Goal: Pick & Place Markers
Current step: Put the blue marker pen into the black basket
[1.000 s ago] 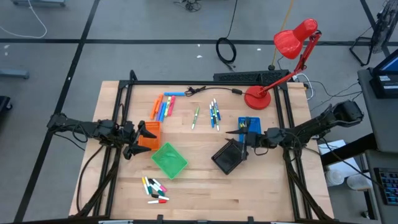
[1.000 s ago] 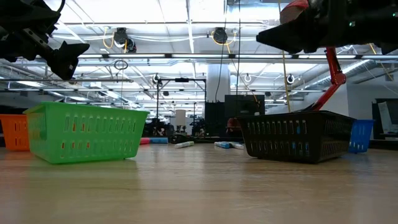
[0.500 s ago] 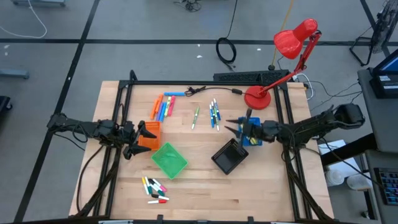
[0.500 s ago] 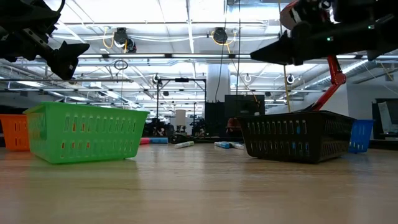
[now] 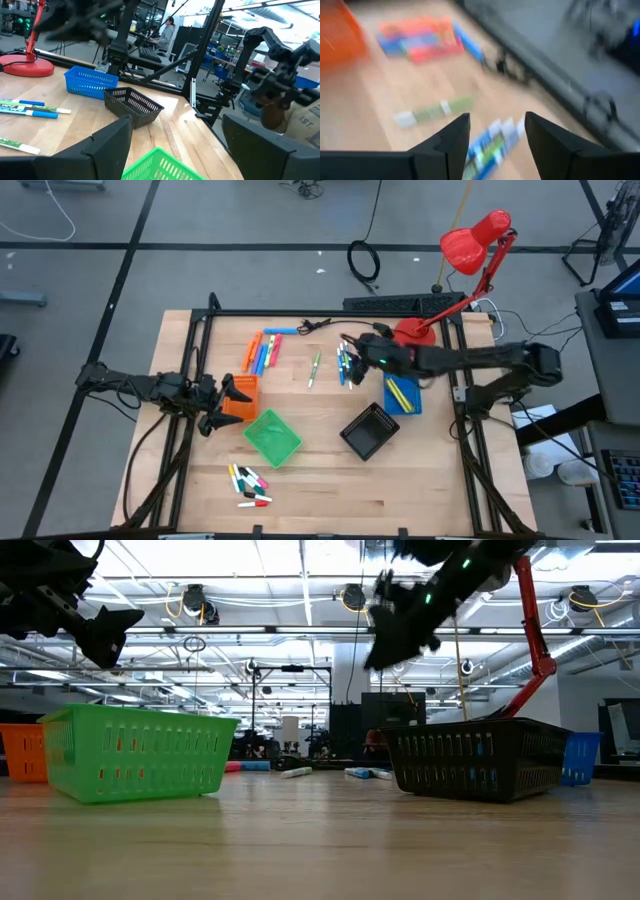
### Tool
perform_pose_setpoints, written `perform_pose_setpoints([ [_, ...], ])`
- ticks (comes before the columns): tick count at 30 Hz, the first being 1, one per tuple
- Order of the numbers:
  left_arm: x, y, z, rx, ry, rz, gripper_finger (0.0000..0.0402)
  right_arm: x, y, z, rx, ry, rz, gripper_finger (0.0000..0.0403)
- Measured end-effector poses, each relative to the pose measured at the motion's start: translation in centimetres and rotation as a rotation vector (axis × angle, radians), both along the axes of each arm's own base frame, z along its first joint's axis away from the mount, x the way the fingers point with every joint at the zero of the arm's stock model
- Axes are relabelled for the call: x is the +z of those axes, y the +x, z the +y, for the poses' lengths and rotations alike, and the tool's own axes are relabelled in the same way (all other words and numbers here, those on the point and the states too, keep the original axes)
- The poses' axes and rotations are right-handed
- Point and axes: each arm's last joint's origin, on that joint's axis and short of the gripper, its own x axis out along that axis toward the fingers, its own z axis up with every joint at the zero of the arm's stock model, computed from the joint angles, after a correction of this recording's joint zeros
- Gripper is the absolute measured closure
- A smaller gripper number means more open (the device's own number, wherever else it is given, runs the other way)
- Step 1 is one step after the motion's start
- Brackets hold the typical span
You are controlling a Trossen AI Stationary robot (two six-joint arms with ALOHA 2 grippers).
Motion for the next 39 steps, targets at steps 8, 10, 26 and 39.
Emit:
perform_pose_setpoints([
  [8,0.0,0.0,0.0,0.0,0.0,0.0,0.0091,-4.6,3.5,-2.8,0.021,0.138,0.178,0.0228],
  [10,0.0,0.0,0.0,-0.001,0.0,0.0,0.0091,-5.6,3.7,-3.3,0.015,0.149,0.213,0.0229],
  [26,0.0,0.0,0.0,0.0,0.0,0.0,0.0091,-9.3,3.3,-5.9,-0.037,0.298,0.299,0.0229],
  [39,0.0,0.0,0.0,0.0,0.0,0.0,0.0091,-9.7,2.6,-6.4,-0.066,0.284,0.332,0.0229],
])
